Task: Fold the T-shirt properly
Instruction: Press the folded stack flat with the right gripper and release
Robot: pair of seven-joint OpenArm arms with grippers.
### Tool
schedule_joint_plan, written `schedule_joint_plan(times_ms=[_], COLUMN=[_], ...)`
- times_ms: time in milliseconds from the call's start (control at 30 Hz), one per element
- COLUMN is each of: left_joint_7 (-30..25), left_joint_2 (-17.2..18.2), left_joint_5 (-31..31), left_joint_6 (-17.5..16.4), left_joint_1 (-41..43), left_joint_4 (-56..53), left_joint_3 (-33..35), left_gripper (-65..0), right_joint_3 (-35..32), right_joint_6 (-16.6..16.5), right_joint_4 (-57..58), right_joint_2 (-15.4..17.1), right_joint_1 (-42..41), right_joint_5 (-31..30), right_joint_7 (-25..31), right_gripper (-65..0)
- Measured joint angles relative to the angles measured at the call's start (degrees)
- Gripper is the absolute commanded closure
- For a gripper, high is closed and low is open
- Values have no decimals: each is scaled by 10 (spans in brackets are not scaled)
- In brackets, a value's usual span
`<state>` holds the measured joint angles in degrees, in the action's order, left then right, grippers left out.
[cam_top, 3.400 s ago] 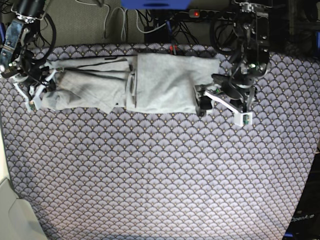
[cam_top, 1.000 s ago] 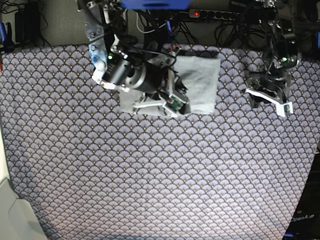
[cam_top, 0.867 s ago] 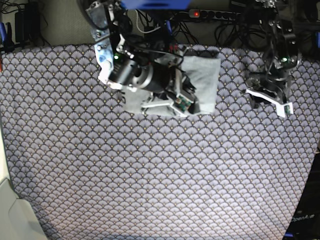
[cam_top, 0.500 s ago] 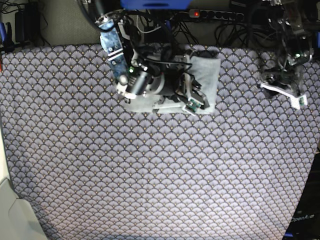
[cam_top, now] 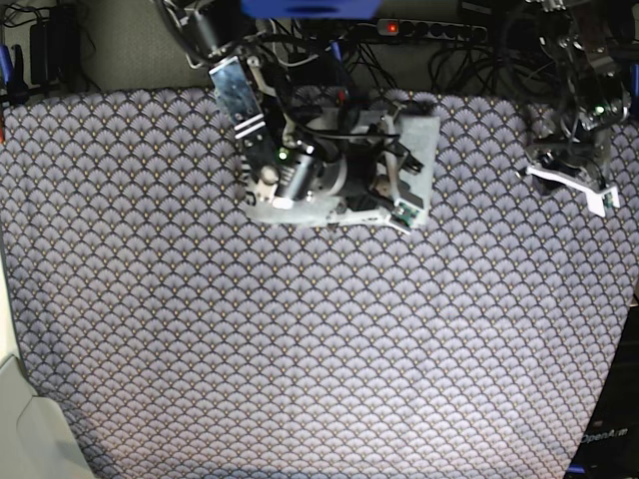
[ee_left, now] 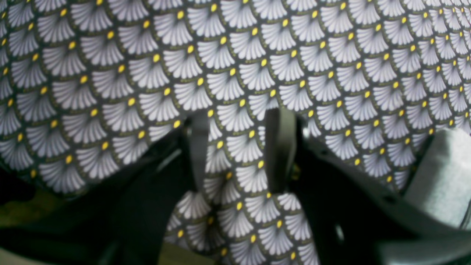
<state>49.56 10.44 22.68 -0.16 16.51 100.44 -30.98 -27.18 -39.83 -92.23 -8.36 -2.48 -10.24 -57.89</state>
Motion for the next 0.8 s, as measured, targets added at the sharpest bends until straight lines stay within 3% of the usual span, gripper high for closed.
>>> schedule_joint_plan(times_ms=[233,333,500,667,800], left_joint_7=[0,0,0,0,0], left_joint_2=[-1,-1,-2,-2,-3], left_joint_5=[0,0,1,1,1], left_joint_6=[0,0,0,0,0], left_joint_1=[10,10,8,9,9], left_joint_4=[2,2,2,2,2], left_joint_3=[0,0,1,3,3], left_gripper=[-247,-247,-247,-247,-247], right_joint_3=[4,4,4,3,4], right_joint_6=[0,0,1,0,0], right_joint_4=[0,-5,-109,-150,-148], right_joint_2=[1,1,1,0,30], right_joint_1=[-4,-23,-30,-30,-15], right_joint_5=[2,5,7,5,5], right_joint_7=[14,-1,-59,-66,-66], right_gripper=[-244,-244,-245,-247,-248])
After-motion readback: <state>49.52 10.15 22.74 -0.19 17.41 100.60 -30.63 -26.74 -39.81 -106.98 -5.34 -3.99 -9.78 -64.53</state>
